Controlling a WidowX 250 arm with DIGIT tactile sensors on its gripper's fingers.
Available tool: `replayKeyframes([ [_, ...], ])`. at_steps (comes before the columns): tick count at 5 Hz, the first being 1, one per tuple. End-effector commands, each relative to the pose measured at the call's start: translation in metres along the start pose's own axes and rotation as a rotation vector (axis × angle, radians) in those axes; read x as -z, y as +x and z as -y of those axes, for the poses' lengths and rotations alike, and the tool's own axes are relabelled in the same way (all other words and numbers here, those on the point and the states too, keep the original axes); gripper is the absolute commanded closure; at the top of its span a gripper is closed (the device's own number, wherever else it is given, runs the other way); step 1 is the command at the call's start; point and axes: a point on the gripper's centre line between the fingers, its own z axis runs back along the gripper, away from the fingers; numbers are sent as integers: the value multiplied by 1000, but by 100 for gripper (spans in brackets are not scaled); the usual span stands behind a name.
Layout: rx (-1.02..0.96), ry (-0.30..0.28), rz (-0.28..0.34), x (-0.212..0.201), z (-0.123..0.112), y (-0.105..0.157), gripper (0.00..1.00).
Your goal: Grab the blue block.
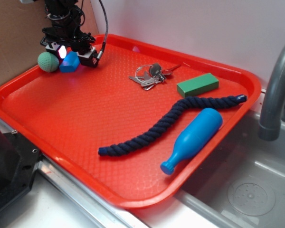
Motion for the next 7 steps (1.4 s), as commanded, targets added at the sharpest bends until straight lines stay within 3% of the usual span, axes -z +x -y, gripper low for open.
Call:
replayKeyframes([
  [1, 59, -69, -168, 28, 6, -18, 0],
  [3, 59, -69, -168, 28, 6, -18, 0],
  [4, 59, -45, -152, 32, 10, -20, 100],
  [7, 63, -1, -175, 42, 16, -17, 100],
])
